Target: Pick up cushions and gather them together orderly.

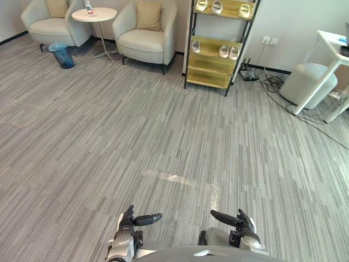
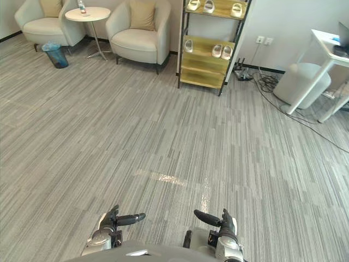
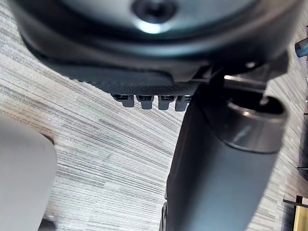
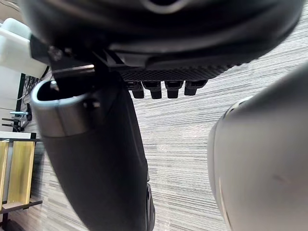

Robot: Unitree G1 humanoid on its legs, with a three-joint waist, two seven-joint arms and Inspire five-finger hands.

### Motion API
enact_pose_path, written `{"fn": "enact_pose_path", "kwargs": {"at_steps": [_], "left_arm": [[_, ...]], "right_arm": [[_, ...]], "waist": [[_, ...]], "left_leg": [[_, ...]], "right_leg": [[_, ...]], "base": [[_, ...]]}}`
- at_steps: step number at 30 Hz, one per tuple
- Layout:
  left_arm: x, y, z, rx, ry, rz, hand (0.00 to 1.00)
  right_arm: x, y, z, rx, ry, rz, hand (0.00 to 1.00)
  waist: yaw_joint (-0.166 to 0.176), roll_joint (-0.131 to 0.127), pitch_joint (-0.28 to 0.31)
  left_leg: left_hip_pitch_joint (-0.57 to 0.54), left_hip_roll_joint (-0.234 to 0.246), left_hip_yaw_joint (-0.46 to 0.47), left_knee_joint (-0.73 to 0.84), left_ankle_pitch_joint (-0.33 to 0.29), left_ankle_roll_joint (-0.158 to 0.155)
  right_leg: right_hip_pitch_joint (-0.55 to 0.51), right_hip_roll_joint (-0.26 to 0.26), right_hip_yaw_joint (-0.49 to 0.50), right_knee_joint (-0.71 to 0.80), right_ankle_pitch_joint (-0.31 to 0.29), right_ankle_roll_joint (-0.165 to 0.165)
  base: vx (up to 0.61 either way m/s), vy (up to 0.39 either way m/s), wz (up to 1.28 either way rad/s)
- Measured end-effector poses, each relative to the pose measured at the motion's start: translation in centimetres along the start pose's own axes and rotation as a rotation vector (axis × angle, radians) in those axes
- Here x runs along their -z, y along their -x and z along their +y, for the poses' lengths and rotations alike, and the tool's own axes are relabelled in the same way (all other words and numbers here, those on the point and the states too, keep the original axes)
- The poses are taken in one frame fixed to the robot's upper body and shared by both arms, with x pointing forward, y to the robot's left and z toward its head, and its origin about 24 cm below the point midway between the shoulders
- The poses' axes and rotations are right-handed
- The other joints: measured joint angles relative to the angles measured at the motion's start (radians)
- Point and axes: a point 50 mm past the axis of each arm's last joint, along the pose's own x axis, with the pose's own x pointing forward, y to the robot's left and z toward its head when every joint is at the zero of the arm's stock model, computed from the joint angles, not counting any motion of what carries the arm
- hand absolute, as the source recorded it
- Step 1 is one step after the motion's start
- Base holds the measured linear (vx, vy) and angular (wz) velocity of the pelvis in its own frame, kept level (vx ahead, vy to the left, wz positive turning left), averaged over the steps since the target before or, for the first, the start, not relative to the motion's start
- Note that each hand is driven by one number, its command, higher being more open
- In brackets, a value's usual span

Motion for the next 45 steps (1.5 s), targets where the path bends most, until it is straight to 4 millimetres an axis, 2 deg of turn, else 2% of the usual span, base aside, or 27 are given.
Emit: {"fn": "enact_pose_path", "kwargs": {"at_steps": [1, 3, 4, 5, 6, 7, 9, 11, 13, 14, 15, 16, 18, 22, 25, 26, 28, 29, 31, 32, 33, 34, 36, 37, 39, 43, 45], "left_arm": [[0.0, 0.0, 0.0, 0.001, 0.006, 0.002, 1.00], [0.4, 0.1, -0.7, 0.018, 0.010, 0.018, 1.00], [0.6, 0.2, -0.9, 0.022, 0.008, 0.022, 1.00], [0.5, 0.1, -0.9, 0.027, 0.004, 0.017, 1.00], [0.4, 0.1, -0.9, 0.027, 0.001, 0.014, 1.00], [0.0, 0.0, -0.7, 0.021, 0.005, 0.002, 1.00], [-0.5, 0.0, -0.7, 0.018, 0.008, -0.021, 1.00], [-0.9, 0.0, -0.7, 0.021, 0.006, -0.041, 1.00], [-1.2, 0.0, -0.8, 0.022, 0.007, -0.059, 1.00], [-1.3, 0.0, -0.8, 0.022, 0.008, -0.062, 1.00], [-1.4, 0.0, -0.8, 0.021, 0.011, -0.064, 1.00], [-1.5, 0.0, -0.5, 0.011, 0.013, -0.067, 1.00], [-1.6, -0.1, 0.2, 0.001, -0.004, -0.071, 1.00], [-1.6, -0.2, 0.4, -0.005, -0.004, -0.067, 1.00], [-1.0, -0.1, 0.2, 0.004, -0.007, -0.043, 1.00], [-0.8, -0.1, 0.2, 0.003, -0.008, -0.038, 1.00], [-0.9, -0.1, 0.3, -0.001, -0.007, -0.039, 1.00], [-0.9, -0.1, 0.5, -0.006, -0.008, -0.037, 1.00], [-0.5, -0.1, 0.6, -0.011, -0.010, -0.025, 1.00], [-0.4, -0.1, 0.7, -0.012, -0.011, -0.020, 1.00], [-0.3, -0.1, 1.0, -0.017, -0.012, -0.019, 1.00], [-0.3, -0.1, 1.0, -0.017, -0.012, -0.017, 1.00], [0.7, 0.1, 0.1, 0.001, 0.002, 0.019, 1.00], [0.9, 0.2, 0.0, 0.005, 0.006, 0.023, 1.00], [1.4, 0.4, -0.5, 0.016, 0.012, 0.040, 1.00], [1.6, 0.3, -0.5, 0.018, 0.006, 0.052, 1.00], [1.7, 0.3, -0.5, 0.020, 0.001, 0.056, 1.00]], "right_arm": [[0.0, -0.1, -0.3, 0.008, 0.002, -0.001, 1.00], [0.5, -0.1, -1.2, 0.040, -0.013, 0.024, 1.00], [0.7, -0.2, -1.5, 0.049, -0.017, 0.035, 1.00], [0.9, -0.1, -1.6, 0.051, -0.011, 0.040, 1.00], [0.9, -0.1, -1.7, 0.052, -0.009, 0.041, 1.00], [1.1, -0.1, -1.8, 0.052, 0.000, 0.044, 1.00], [1.4, 0.0, -1.6, 0.047, 0.012, 0.050, 1.00], [1.5, 0.1, -1.5, 0.040, 0.017, 0.053, 1.00], [1.3, 0.1, -1.1, 0.033, 0.013, 0.049, 1.00], [1.1, 0.0, -0.9, 0.029, 0.012, 0.044, 1.00], [1.1, 0.0, -0.8, 0.027, 0.012, 0.044, 1.00], [1.1, 0.1, -0.4, 0.016, 0.015, 0.048, 1.00], [1.3, 0.2, 0.4, -0.003, 0.006, 0.058, 1.00], [1.5, 0.5, 1.7, -0.039, -0.006, 0.066, 1.00], [1.4, 0.5, 2.1, -0.062, 0.013, 0.060, 1.00], [1.3, 0.5, 2.1, -0.065, 0.015, 0.054, 1.00], [1.1, 0.5, 2.2, -0.068, 0.019, 0.047, 1.00], [1.1, 0.5, 2.2, -0.069, 0.018, 0.046, 1.00], [1.0, 0.5, 2.1, -0.070, 0.019, 0.040, 1.00], [1.0, 0.5, 2.1, -0.069, 0.018, 0.035, 1.00], [1.2, 0.6, 2.1, -0.068, 0.016, 0.039, 1.00], [1.3, 0.6, 2.1, -0.067, 0.016, 0.040, 1.00], [1.6, 0.5, 1.2, -0.044, 0.021, 0.055, 1.00], [1.6, 0.4, 0.9, -0.038, 0.023, 0.058, 1.00], [1.9, 0.3, -0.1, -0.011, 0.018, 0.070, 1.00], [2.7, 0.4, -1.2, 0.019, 0.013, 0.094, 1.00], [3.7, 0.5, -1.9, 0.042, 0.008, 0.139, 1.00]], "waist": [[0.002, 0.011, -0.005], [-0.004, 0.034, -0.008], [-0.007, 0.046, -0.014], [-0.009, 0.050, -0.015], [-0.010, 0.052, -0.014], [-0.006, 0.052, -0.008], [0.005, 0.048, -0.006], [0.013, 0.042, -0.003], [0.019, 0.040, -0.003], [0.021, 0.039, -0.002], [0.024, 0.037, 0.000], [0.030, 0.028, 0.001], [0.028, -0.010, -0.004], [0.043, -0.027, -0.013], [0.046, -0.016, -0.023], [0.046, -0.020, -0.026], [0.043, -0.022, -0.017], [0.040, -0.024, -0.020], [0.036, -0.024, -0.023], [0.030, -0.024, -0.024], [0.027, -0.040, -0.034], [0.026, -0.039, -0.035], [0.023, -0.003, -0.078], [0.023, 0.000, -0.079], [0.022, 0.022, -0.090], [0.017, 0.022, -0.093], [0.016, 0.027, -0.096]], "left_leg": [[-0.005, 0.009, -0.006, -0.001, 0.005, -0.003], [0.000, 0.033, -0.023, 0.017, 0.033, -0.013], [-0.023, 0.050, -0.040, 0.093, 0.037, -0.021], [-0.080, 0.056, -0.067, 0.239, 0.052, -0.045], [-0.111, 0.059, -0.075, 0.316, 0.067, -0.064], [-0.229, 0.075, -0.064, 0.572, 0.066, -0.076], [-0.332, 0.087, -0.005, 0.698, 0.054, -0.058], [-0.373, 0.084, 0.037, 0.655, 0.033, -0.038], [-0.417, 0.062, 0.061, 0.433, 0.026, -0.020], [-0.435, 0.035, 0.045, 0.254, 0.092, -0.015], [-0.437, 0.029, 0.041, 0.242, 0.127, -0.014], [-0.408, 0.004, 0.050, 0.199, 0.188, -0.030], [-0.381, -0.024, 0.074, 0.170, 0.188, -0.006], [-0.341, -0.031, 0.128, 0.174, 0.169, 0.020], [-0.270, -0.036, 0.156, 0.151, 0.144, 0.033], [-0.224, -0.047, 0.161, 0.103, 0.134, 0.043], [-0.181, -0.054, 0.161, 0.060, 0.123, 0.042], [-0.166, -0.054, 0.156, 0.054, 0.118, 0.048], [-0.140, -0.044, 0.142, 0.043, 0.112, 0.043], [-0.134, -0.038, 0.126, 0.044, 0.107, 0.032], [-0.140, -0.050, 0.112, 0.052, 0.098, 0.012], [-0.141, -0.050, 0.109, 0.054, 0.097, 0.010], [-0.150, -0.020, 0.090, 0.038, 0.100, -0.004], [-0.145, -0.014, 0.089, 0.027, 0.103, -0.009], [-0.107, 0.012, 0.088, -0.022, 0.111, -0.023], [-0.074, 0.023, 0.085, -0.060, 0.117, -0.028], [-0.067, 0.016, 0.076, -0.070, 0.119, -0.025]], "right_leg": [[-0.003, 0.008, -0.005, 0.003, -0.013, -0.012], [0.005, 0.017, -0.038, 0.051, -0.096, -0.037], [0.039, 0.033, -0.057, 0.035, -0.118, -0.046], [0.084, 0.046, -0.076, 0.001, -0.127, -0.054], [0.105, 0.053, -0.082, -0.019, -0.129, -0.056], [0.184, 0.074, -0.098, -0.086, -0.129, -0.059], [0.273, 0.086, -0.102, -0.149, -0.128, -0.060], [0.320, 0.084, -0.097, -0.186, -0.127, -0.058], [0.369, 0.079, -0.083, -0.235, -0.126, -0.050], [0.386, 0.071, -0.070, -0.244, -0.133, -0.032], [0.388, 0.066, -0.063, -0.242, -0.136, -0.027], [0.399, 0.048, -0.032, -0.242, -0.143, -0.011], [0.396, 0.015, 0.010, -0.243, -0.136, 0.006], [0.412, -0.008, 0.070, -0.230, -0.114, 0.037], [0.381, -0.025, 0.102, -0.091, -0.114, 0.038], [0.306, -0.041, 0.103, 0.075, -0.111, 0.044], [0.238, -0.062, 0.100, 0.241, -0.103, 0.080], [0.208, -0.065, 0.099, 0.290, -0.130, 0.061], [0.177, -0.061, 0.090, 0.253, -0.178, 0.047], [0.171, -0.057, 0.091, 0.148, -0.173, 0.045], [0.170, -0.063, 0.096, -0.017, -0.112, 0.062], [0.172, -0.063, 0.096, -0.019, -0.117, 0.066], [0.195, -0.030, 0.071, -0.084, -0.109, 0.053], [0.202, -0.023, 0.068, -0.098, -0.105, 0.047], [0.244, 0.008, 0.063, -0.154, -0.091, 0.035], [0.287, 0.024, 0.060, -0.209, -0.080, 0.032], [0.307, 0.023, 0.060, -0.249, -0.066, 0.039]], "base": [[0.55, -0.453, 0.31], [0.47, -0.419, 0.32], [0.37, -0.343, 0.43], [0.35, -0.317, 0.40], [0.33, -0.264, 0.45], [0.25, -0.179, 0.32], [0.30, -0.147, 0.09], [0.22, -0.049, -0.12], [0.29, 0.043, -0.23], [0.38, 0.140, -0.22], [0.42, 0.165, -0.37], [0.29, 0.118, -0.25], [0.32, 0.090, -0.15], [0.27, 0.090, -0.28], [0.14, 0.084, -0.35], [0.10, 0.058, -0.21], [0.12, 0.010, -0.10], [0.08, -0.037, 0.11], [0.06, -0.069, 0.25], [0.08, -0.151, 0.38], [0.09, -0.172, 0.35], [0.14, -0.197, 0.30], [0.17, -0.199, 0.17], [0.12, -0.185, 0.06], [0.11, -0.170, -0.03], [0.07, -0.062, -0.01], [0.07, 0.031, 0.02]]}}
